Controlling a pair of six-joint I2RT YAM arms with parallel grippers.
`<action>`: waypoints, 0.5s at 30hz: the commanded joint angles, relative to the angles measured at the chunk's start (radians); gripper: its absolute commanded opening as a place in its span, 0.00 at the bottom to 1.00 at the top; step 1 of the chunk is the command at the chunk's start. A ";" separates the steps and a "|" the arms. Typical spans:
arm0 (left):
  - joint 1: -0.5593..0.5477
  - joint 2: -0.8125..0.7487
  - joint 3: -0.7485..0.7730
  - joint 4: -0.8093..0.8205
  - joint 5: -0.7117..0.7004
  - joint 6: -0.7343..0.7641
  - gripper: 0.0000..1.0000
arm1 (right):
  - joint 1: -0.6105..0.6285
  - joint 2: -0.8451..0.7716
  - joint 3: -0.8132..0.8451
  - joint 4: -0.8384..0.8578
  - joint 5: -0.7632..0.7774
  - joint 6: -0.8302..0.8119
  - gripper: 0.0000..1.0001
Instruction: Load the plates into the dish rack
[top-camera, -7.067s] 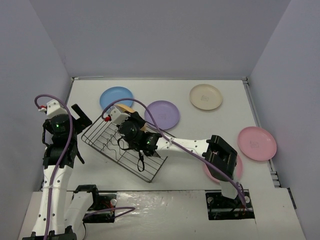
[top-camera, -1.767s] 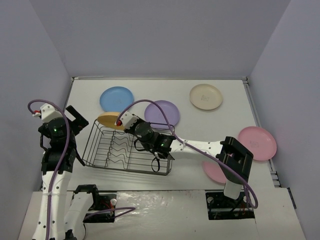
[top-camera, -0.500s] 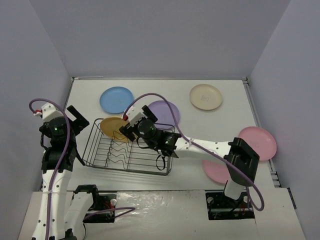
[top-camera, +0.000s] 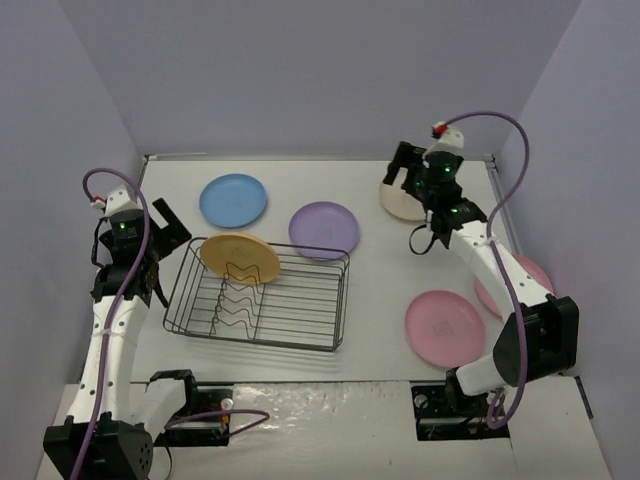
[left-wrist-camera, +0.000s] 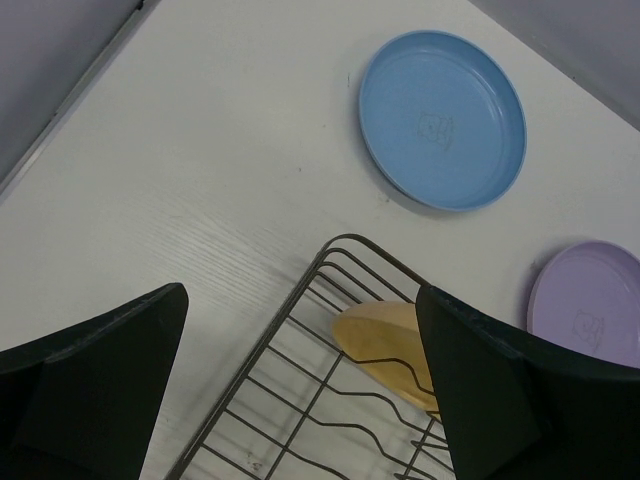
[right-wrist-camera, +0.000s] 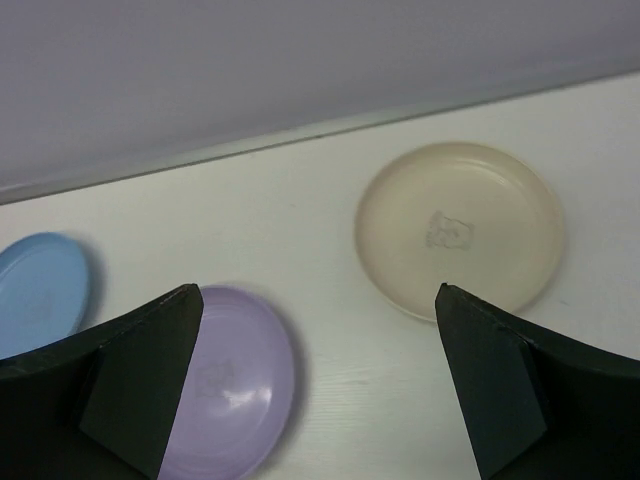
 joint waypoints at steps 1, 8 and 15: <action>0.093 0.082 0.088 0.074 0.163 0.008 0.97 | -0.238 0.087 -0.004 -0.078 -0.238 0.196 1.00; 0.227 0.210 0.099 0.087 0.297 0.017 0.97 | -0.313 0.347 0.137 -0.137 -0.135 0.130 1.00; 0.245 0.156 0.043 0.099 0.255 0.014 0.97 | -0.339 0.537 0.204 -0.069 -0.112 0.170 0.98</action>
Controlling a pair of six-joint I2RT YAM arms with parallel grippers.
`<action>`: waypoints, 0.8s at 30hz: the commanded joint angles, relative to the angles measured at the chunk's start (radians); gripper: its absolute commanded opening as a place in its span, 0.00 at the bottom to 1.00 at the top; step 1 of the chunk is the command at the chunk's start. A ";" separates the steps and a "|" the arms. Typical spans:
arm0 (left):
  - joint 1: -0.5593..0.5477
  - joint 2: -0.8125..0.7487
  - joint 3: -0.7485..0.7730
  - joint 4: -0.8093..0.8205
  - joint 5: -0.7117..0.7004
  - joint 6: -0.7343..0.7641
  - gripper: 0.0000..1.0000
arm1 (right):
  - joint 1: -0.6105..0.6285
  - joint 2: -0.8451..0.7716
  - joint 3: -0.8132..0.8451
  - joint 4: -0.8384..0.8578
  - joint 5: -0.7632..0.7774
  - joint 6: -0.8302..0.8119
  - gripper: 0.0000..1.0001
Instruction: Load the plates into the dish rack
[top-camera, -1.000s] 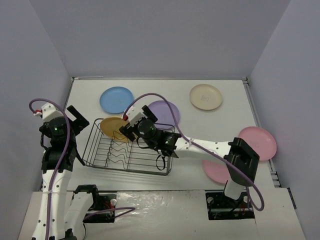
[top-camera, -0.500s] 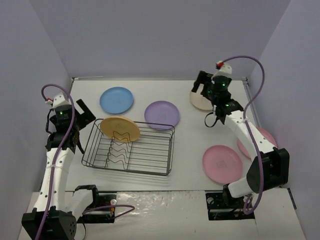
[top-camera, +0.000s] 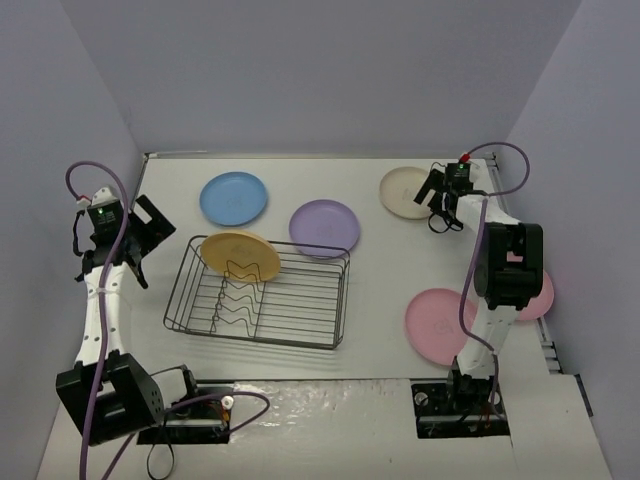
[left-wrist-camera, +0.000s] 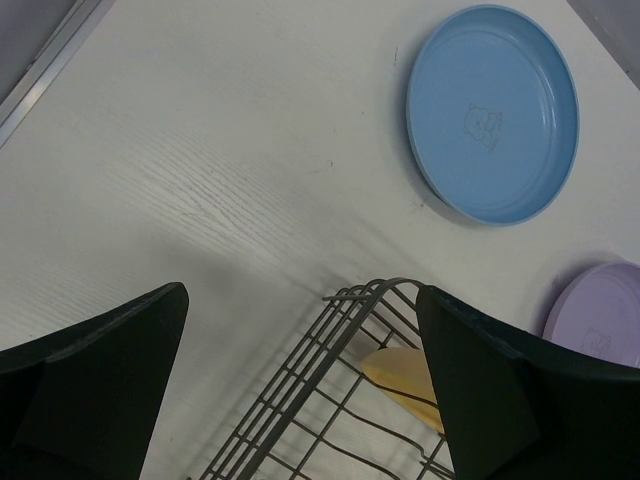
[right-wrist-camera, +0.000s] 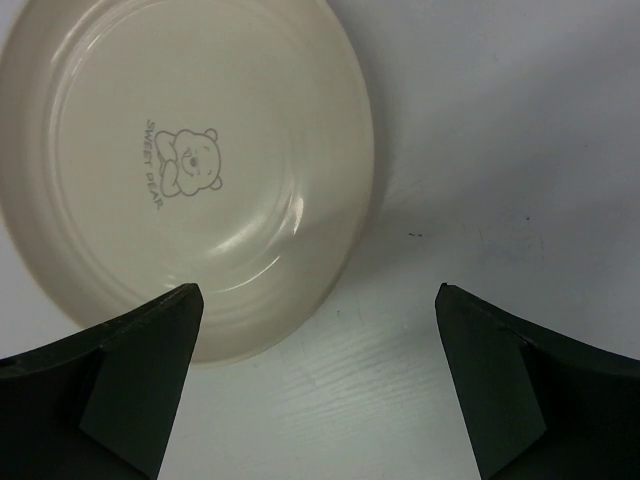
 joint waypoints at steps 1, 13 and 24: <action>0.008 -0.071 0.002 0.057 0.002 0.007 0.97 | -0.012 0.041 0.070 0.087 0.014 0.036 0.96; 0.008 -0.097 -0.012 0.052 -0.018 -0.003 0.97 | -0.013 0.136 0.112 0.064 0.086 0.083 0.37; 0.008 -0.142 -0.001 0.043 0.012 -0.002 0.97 | -0.013 -0.064 0.065 0.071 0.210 0.047 0.00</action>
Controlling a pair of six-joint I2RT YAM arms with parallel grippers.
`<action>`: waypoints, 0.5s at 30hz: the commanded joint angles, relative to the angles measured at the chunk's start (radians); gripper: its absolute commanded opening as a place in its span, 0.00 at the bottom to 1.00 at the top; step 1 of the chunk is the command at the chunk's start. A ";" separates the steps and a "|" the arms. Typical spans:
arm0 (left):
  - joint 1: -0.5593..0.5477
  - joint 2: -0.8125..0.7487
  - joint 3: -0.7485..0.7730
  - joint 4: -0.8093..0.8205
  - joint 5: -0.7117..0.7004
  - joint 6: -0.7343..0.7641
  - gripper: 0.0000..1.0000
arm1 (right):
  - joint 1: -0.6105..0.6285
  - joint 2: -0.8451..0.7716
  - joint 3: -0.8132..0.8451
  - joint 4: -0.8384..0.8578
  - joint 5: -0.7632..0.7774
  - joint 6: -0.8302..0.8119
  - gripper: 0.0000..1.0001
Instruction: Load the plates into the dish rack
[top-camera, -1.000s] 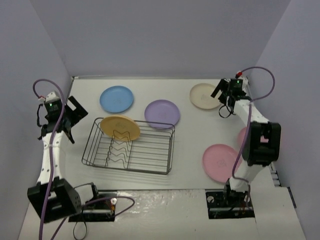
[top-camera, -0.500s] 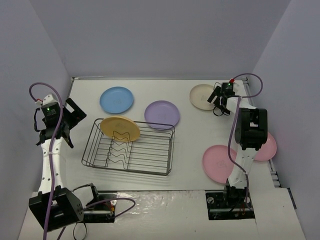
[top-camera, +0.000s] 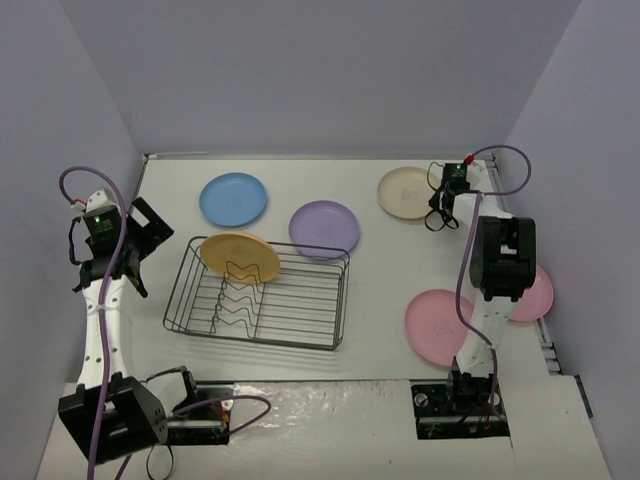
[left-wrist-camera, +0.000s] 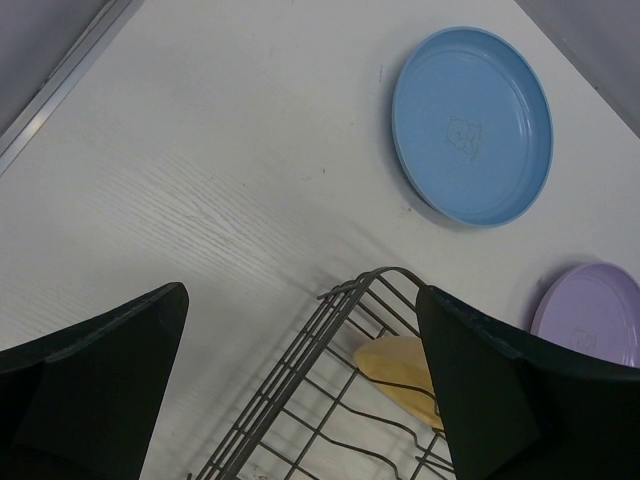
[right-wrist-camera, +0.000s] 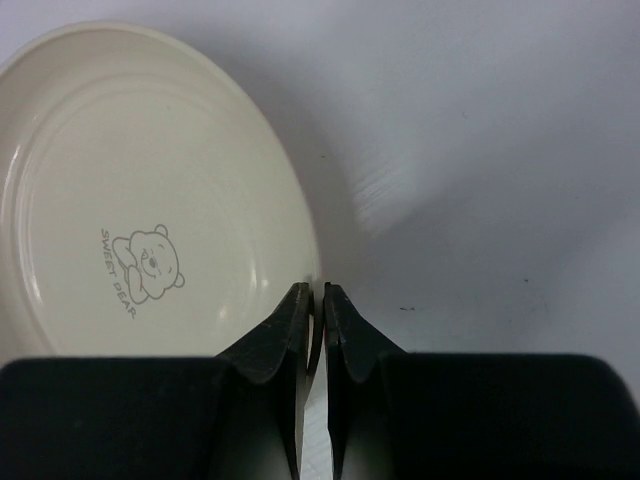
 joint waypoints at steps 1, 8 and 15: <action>0.007 -0.054 0.027 0.044 0.021 -0.002 0.97 | -0.005 -0.206 -0.011 0.011 0.123 -0.049 0.00; 0.007 -0.052 0.012 0.083 0.107 -0.012 0.97 | 0.113 -0.528 -0.093 0.137 0.264 -0.309 0.00; 0.007 -0.068 -0.007 0.090 0.112 -0.010 0.97 | 0.478 -0.797 -0.235 0.499 0.218 -0.841 0.00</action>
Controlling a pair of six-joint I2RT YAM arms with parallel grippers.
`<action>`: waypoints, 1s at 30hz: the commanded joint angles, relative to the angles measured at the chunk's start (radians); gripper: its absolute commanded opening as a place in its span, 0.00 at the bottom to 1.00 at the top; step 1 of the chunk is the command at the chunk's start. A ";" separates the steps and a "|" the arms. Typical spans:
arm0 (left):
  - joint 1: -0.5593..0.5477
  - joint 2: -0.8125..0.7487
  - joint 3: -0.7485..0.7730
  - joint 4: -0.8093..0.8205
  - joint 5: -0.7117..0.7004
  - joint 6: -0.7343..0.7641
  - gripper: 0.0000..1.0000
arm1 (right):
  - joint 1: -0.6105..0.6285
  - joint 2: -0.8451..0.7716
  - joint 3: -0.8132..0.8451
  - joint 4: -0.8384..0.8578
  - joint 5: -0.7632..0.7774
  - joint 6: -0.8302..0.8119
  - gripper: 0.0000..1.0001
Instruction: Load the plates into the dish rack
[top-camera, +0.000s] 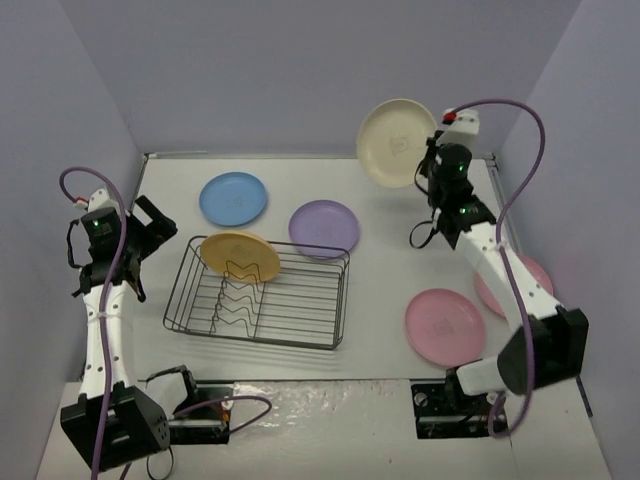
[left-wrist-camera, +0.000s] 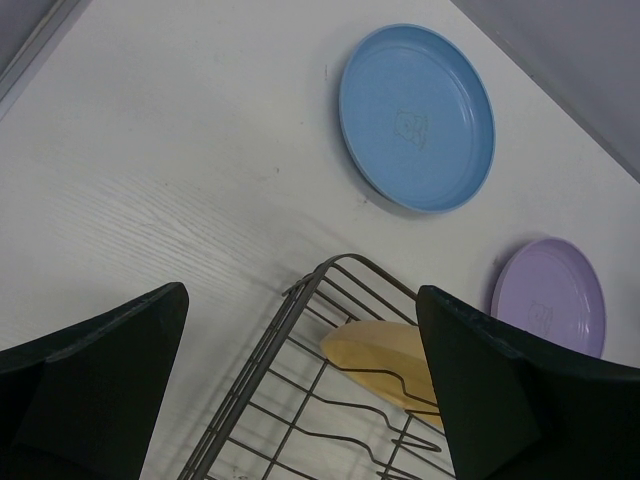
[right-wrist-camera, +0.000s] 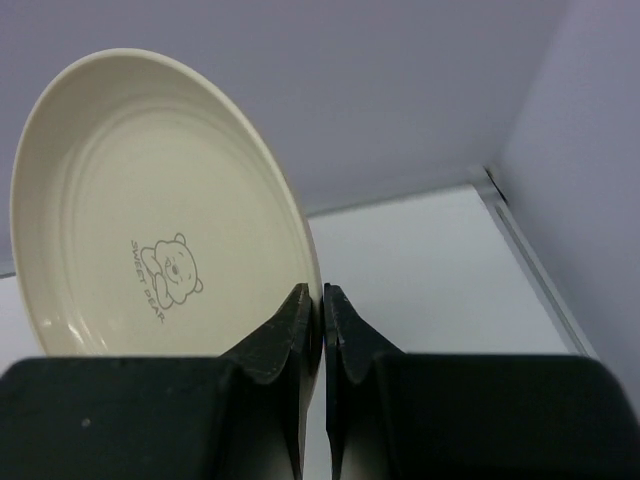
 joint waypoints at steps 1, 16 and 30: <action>0.007 -0.022 0.013 0.056 0.017 -0.009 0.97 | 0.230 -0.144 -0.069 0.334 -0.036 -0.427 0.00; 0.007 -0.023 0.018 0.047 -0.005 0.001 0.97 | 0.649 -0.237 -0.040 0.049 -0.608 -0.931 0.00; 0.007 -0.026 0.018 0.045 -0.007 0.001 0.97 | 0.972 0.009 -0.040 0.358 -0.095 -0.959 0.00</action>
